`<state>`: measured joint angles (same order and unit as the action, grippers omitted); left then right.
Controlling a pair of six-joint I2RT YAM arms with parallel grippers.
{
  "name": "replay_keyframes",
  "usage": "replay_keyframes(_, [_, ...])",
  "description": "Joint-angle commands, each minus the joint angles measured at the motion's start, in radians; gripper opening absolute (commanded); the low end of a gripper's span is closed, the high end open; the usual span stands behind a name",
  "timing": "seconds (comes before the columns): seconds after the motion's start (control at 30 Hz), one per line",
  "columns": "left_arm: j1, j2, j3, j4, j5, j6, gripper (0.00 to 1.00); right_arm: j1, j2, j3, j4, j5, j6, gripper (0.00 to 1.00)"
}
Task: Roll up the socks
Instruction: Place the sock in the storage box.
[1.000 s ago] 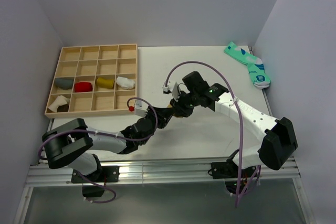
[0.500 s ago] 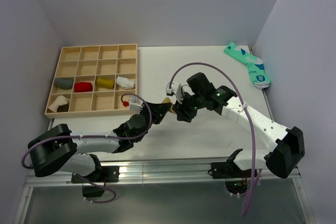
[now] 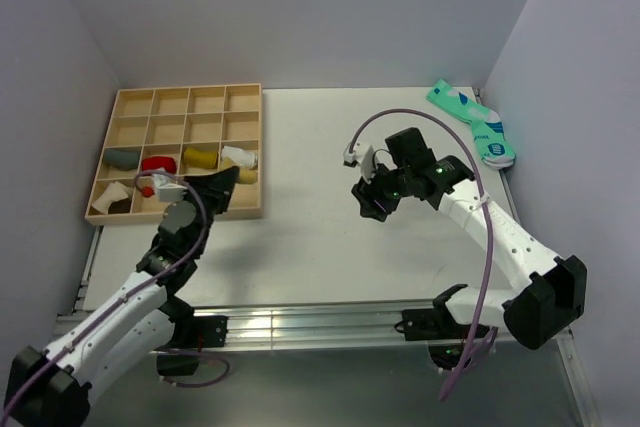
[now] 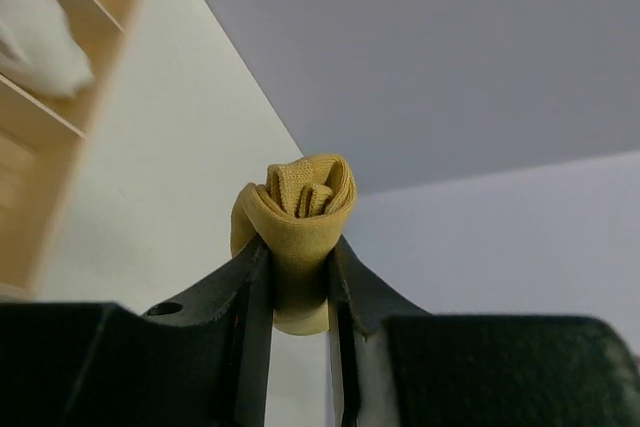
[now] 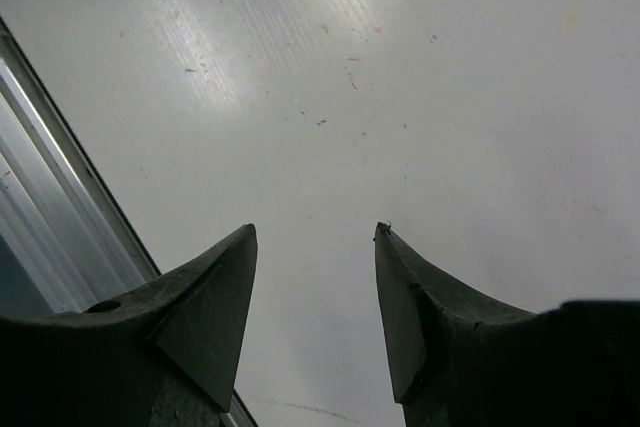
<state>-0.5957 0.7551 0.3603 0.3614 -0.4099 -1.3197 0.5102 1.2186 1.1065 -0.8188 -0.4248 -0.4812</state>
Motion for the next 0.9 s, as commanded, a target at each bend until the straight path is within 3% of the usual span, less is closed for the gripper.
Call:
replay_keyframes(0.0, [0.181,-0.097,0.022,-0.232,0.111,0.106,0.0,-0.05,0.021,0.056,-0.016,-0.037,-0.049,0.58])
replay_keyframes(0.13, [0.448,-0.099,0.022,-0.256,0.277,0.16,0.0,-0.078,0.076,0.084,-0.019,-0.058,-0.079,0.58])
replay_keyframes(0.17, [0.561,-0.062,0.006,-0.205,0.365,0.163,0.0,-0.082,0.082,0.088,-0.016,-0.066,-0.088,0.58])
replay_keyframes(0.27, [0.756,0.047,-0.023,-0.107,0.476,0.14,0.0,-0.101,0.113,0.096,-0.002,-0.071,-0.103,0.58])
replay_keyframes(0.37, [0.868,0.146,-0.024,0.017,0.569,0.145,0.0,-0.116,0.136,0.104,-0.003,-0.075,-0.123,0.58])
replay_keyframes(0.63, [1.046,0.317,0.031,0.054,0.683,0.18,0.0,-0.15,0.167,0.101,0.007,-0.091,-0.152,0.58])
replay_keyframes(0.87, [1.111,0.515,0.098,0.12,0.749,0.235,0.0,-0.157,0.186,0.113,0.01,-0.114,-0.168,0.58])
